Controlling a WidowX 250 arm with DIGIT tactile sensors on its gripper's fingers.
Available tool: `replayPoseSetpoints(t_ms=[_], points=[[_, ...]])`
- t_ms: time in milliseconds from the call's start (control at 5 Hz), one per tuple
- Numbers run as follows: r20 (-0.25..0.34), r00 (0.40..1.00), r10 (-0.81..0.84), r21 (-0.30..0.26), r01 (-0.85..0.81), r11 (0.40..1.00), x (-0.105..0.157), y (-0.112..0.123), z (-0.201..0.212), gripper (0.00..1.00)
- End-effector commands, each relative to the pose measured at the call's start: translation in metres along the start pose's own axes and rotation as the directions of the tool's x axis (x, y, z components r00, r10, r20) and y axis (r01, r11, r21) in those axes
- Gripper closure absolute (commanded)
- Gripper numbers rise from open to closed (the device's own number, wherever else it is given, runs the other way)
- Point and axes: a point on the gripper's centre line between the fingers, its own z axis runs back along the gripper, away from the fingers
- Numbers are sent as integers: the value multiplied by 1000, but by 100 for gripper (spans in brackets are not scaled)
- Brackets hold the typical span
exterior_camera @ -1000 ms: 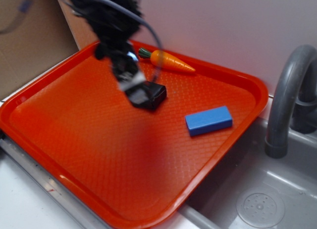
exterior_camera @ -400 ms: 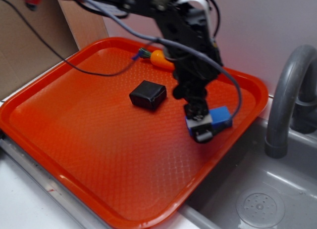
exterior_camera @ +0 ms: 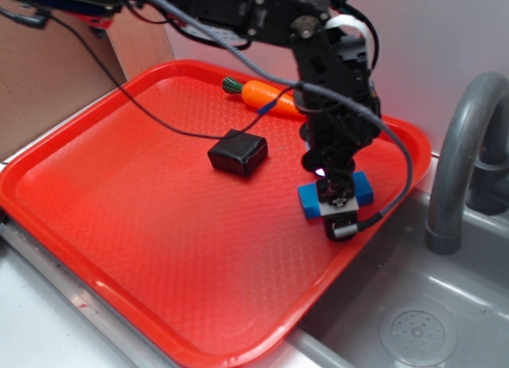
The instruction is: Grab the blue block.
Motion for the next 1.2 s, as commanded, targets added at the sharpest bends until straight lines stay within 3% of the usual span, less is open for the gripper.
replayPoseSetpoints(t_ms=[0,400,600,1000], points=[[22,1000,-3,22,2,1000,-2,-16,5,100],[32,999,29,19,-30,999,-20,-7,21,100],[57,990,128,-6,-128,992,-45,17,46,100],[92,941,327,-35,-325,945,-101,39,108,100]])
